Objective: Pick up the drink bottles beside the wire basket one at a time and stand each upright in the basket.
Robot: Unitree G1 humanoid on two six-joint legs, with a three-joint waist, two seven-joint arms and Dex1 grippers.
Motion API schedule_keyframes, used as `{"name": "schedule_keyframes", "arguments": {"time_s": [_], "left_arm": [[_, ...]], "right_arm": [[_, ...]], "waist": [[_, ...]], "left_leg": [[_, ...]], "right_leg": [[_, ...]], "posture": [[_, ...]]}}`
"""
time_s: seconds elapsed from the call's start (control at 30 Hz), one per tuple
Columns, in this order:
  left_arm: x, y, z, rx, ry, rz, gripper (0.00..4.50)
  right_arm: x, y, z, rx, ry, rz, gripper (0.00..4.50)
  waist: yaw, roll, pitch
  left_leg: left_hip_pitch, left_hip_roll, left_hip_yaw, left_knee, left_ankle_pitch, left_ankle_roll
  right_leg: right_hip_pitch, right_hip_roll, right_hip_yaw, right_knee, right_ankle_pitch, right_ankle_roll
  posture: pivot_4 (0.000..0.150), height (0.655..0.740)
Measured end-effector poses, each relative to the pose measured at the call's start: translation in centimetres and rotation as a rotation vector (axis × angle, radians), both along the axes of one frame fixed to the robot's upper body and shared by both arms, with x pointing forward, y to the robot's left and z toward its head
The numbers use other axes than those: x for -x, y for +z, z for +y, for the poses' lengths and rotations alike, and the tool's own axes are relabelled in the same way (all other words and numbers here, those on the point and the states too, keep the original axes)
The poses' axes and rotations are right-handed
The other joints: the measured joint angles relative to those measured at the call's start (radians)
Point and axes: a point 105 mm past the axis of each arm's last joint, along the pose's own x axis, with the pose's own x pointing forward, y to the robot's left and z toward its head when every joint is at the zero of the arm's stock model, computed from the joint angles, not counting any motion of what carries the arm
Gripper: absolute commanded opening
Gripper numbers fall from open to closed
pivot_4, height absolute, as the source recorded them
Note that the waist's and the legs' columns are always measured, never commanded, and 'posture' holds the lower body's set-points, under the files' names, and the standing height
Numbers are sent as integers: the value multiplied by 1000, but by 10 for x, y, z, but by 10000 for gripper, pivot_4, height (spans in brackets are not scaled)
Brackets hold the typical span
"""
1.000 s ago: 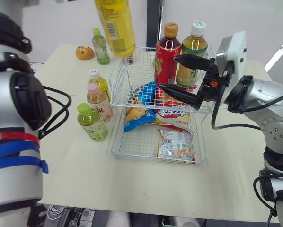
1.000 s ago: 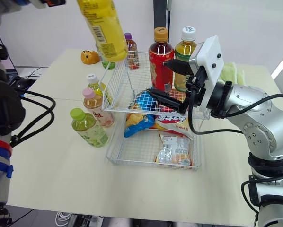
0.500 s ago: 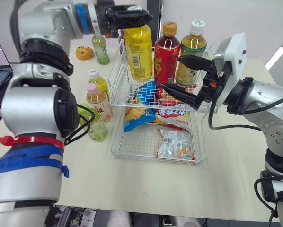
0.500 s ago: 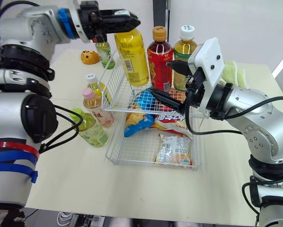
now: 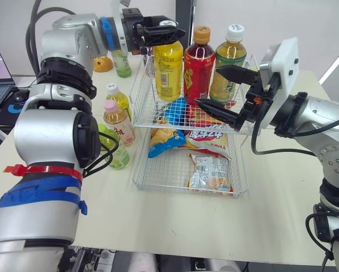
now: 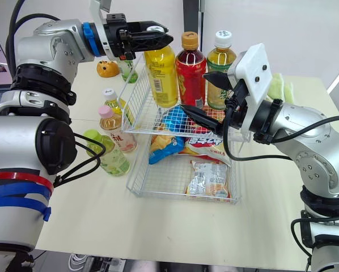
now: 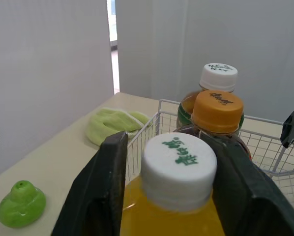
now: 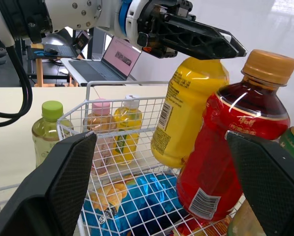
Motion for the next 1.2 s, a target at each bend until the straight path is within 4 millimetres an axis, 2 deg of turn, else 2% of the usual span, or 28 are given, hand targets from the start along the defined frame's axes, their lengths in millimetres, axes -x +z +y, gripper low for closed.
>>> {"name": "schedule_keyframes", "arguments": {"time_s": [0.13, 0.23, 0.33, 0.47, 0.53, 0.6, 0.7, 0.77, 0.83, 0.9, 1.0, 1.1, 1.2], "left_arm": [[1, 1, 2, 5, -8, 4, 44322], [2, 3, 11, 21, 2, 20, 44735], [5, 9, 30, 38, 43, 19, 44735], [20, 27, 79, 93, 127, -33, 44735], [27, 23, 110, 106, 216, -58, 44735], [35, 4, 149, 91, 350, -47, 44735], [53, -28, 183, 78, 486, 3, 44735], [76, -44, 199, 105, 554, 17, 44735], [113, -65, 216, 133, 647, 47, 44735], [149, -84, 224, 156, 743, 68, 44735], [197, -107, 224, 187, 865, 94, 44735], [230, -125, 215, 189, 941, 131, 44735], [262, -147, 207, 168, 1014, 197, 44735]], "right_arm": [[0, 0, 0, 1, 1, 1, 45000], [1, -1, 1, 4, 8, 3, 45000], [2, -2, 2, 11, 23, 7, 45000], [1, -7, 6, 28, 63, 30, 45000], [1, -9, 12, 37, 103, 47, 45000], [2, -10, 18, 45, 158, 51, 45000], [3, -11, 28, 45, 251, 73, 45000], [8, -12, 38, 57, 334, 76, 45000], [11, -15, 47, 75, 419, 85, 45000], [12, -19, 54, 87, 480, 106, 45000], [11, -25, 63, 99, 553, 129, 45000], [8, -26, 70, 99, 596, 140, 45000], [4, -25, 79, 98, 635, 131, 45000]], "waist": [[0, 0, 0], [-1, 0, 0], [-3, 0, 0], [-10, 1, -1], [-14, 2, -1], [-24, 4, -2], [-21, 3, -2], [-23, 3, -2], [-30, 2, -3], [-24, 1, -3], [-14, 1, -4], [2, 0, -4], [2, -4, -7]], "left_leg": [[0, 0, 0, 0, 0, 0], [0, 0, 0, 0, 0, 0], [0, 0, 0, 0, 0, 0], [1, 1, 0, 0, 0, 0], [4, 1, 2, 0, 0, 0], [6, 2, 2, 0, 0, 0], [6, 2, 0, 2, 0, 0], [6, 2, 0, 3, 0, 0], [6, 2, 0, 3, 0, 0], [6, 2, -1, 3, 0, 0], [8, 2, -3, 5, 0, 0], [18, 1, -8, 6, 0, 0], [21, 1, -8, 4, -2, 3]], "right_leg": [[0, 0, 0, 0, 0, 0], [0, 0, 0, 1, 0, 0], [0, 0, 0, 1, 0, 0], [0, 0, 1, 1, 0, 0], [1, 0, 2, 2, 0, 0], [3, 0, 3, 3, 0, 0], [5, 0, 1, 3, 0, 0], [5, 0, 1, 3, 0, 0], [5, 0, 2, 3, 0, 0], [6, 0, 1, 3, 0, 0], [9, 0, 0, 4, 0, 0], [22, 0, -4, 2, 0, 0], [24, 0, -4, 2, 1, -1]], "posture": [[1500, 7400], [1500, 7400], [1500, 7400], [1500, 7400], [1500, 7400], [1500, 7400], [1500, 7400], [1500, 7400], [1500, 7400], [1500, 7400], [1500, 7400], [1500, 7400], [1500, 7400]]}}
